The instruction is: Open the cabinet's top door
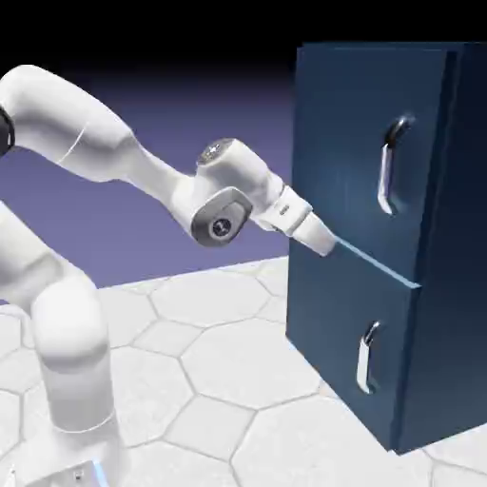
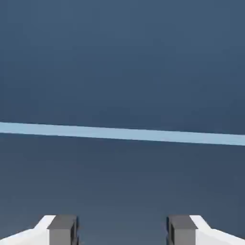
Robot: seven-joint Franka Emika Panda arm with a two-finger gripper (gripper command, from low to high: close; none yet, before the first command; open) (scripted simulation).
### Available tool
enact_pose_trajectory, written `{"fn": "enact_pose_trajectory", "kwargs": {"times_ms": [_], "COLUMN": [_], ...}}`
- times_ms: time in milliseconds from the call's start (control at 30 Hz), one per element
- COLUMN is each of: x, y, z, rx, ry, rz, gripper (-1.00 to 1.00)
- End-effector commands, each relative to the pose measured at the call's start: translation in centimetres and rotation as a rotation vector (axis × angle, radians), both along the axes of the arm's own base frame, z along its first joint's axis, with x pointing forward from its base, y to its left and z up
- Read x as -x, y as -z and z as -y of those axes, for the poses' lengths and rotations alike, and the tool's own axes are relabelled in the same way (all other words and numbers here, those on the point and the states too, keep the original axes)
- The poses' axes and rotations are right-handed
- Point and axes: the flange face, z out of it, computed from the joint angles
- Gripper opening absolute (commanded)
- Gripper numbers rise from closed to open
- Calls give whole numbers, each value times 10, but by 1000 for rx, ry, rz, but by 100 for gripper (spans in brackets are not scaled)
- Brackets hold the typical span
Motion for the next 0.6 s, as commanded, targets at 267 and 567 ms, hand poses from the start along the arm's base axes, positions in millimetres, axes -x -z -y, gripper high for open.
{"fn": "enact_pose_trajectory", "kwargs": {"times_ms": [267,567], "x": [21,49], "y": [-71,-123], "z": [-8,5], "rx": [49,75], "ry": [-83,-121], "rz": [160,320], "gripper": [0,0]}}
